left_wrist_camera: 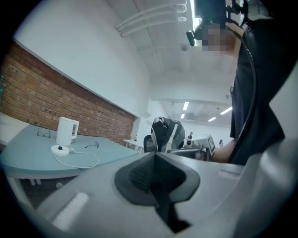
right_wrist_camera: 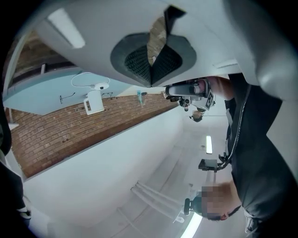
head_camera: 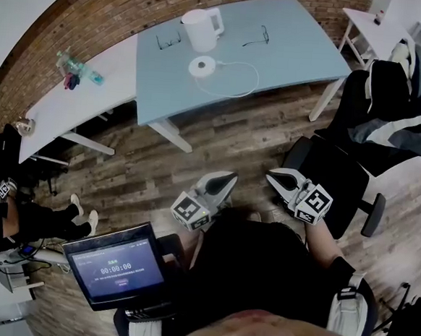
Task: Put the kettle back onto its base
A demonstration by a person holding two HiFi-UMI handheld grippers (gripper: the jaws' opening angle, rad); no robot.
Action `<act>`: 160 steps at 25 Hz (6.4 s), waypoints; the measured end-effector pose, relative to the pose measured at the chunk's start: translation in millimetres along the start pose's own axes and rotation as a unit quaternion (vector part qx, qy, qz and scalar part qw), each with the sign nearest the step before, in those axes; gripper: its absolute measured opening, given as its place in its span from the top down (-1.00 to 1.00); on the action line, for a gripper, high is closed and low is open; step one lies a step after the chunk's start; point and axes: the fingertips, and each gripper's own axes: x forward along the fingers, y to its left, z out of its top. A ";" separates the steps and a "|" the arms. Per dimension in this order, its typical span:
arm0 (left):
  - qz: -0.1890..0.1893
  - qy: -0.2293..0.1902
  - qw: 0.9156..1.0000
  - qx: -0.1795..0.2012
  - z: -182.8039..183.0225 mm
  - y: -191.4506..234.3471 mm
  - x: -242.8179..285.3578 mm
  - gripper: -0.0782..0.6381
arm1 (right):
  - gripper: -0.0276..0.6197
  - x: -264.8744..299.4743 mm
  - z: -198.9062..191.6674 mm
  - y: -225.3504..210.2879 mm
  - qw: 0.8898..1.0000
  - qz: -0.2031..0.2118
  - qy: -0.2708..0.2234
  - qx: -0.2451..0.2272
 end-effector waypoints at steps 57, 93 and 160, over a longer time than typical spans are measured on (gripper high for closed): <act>-0.022 0.001 1.000 -0.014 39.2 204.0 -76.7 0.78 | 0.91 250.5 -2.4 -48.9 0.999 0.000 0.036 -0.006; -0.003 0.005 1.000 -0.004 29.8 248.5 -121.6 0.78 | 0.91 311.2 -13.2 -39.7 0.999 0.013 0.041 -0.006; 0.106 0.021 0.994 0.009 79.1 494.1 122.6 0.78 | 0.91 402.9 56.8 -393.1 0.993 0.095 0.065 -0.015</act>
